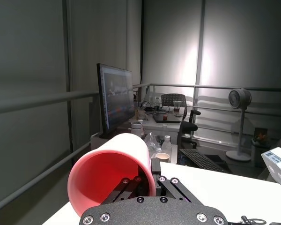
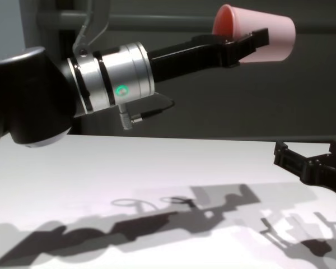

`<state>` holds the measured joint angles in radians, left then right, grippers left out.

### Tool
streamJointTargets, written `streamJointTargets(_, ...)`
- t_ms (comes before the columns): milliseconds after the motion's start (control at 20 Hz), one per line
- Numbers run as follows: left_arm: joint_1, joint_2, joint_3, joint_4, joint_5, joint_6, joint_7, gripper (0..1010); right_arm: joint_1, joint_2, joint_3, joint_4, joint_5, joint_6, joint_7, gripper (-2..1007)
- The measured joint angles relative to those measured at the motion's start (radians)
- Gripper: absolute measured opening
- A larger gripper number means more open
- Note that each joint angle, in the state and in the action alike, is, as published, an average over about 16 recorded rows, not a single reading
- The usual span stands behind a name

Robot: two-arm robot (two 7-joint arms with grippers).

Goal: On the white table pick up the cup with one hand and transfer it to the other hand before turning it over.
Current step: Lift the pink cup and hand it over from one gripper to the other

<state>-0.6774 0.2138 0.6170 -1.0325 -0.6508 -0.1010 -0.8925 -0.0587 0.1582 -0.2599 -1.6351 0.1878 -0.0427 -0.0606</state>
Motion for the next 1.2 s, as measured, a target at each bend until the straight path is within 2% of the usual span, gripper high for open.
streamJointTargets(500,0.000,0.000,-0.002,0.001,0.001,-0.001,0.001,51,0.000,-0.001,0.002,0.000,0.002,-0.001,0.004,1002)
streamJointTargets(800,0.000,0.000,-0.002,0.001,0.001,-0.002,0.001,51,-0.008,-0.006,0.023,-0.013,0.032,0.002,0.033,1002)
streamJointTargets(900,0.000,0.000,-0.002,0.001,0.002,-0.002,0.001,51,-0.013,-0.009,0.036,-0.022,0.055,0.005,0.052,1002)
streamJointTargets(1000,0.000,0.000,-0.003,0.001,0.002,-0.002,0.001,51,-0.021,-0.016,0.054,-0.034,0.094,0.010,0.081,1002)
streamJointTargets(1200,0.000,0.000,-0.003,0.001,0.002,-0.003,0.001,51,-0.039,-0.035,0.098,-0.058,0.216,0.025,0.157,1002)
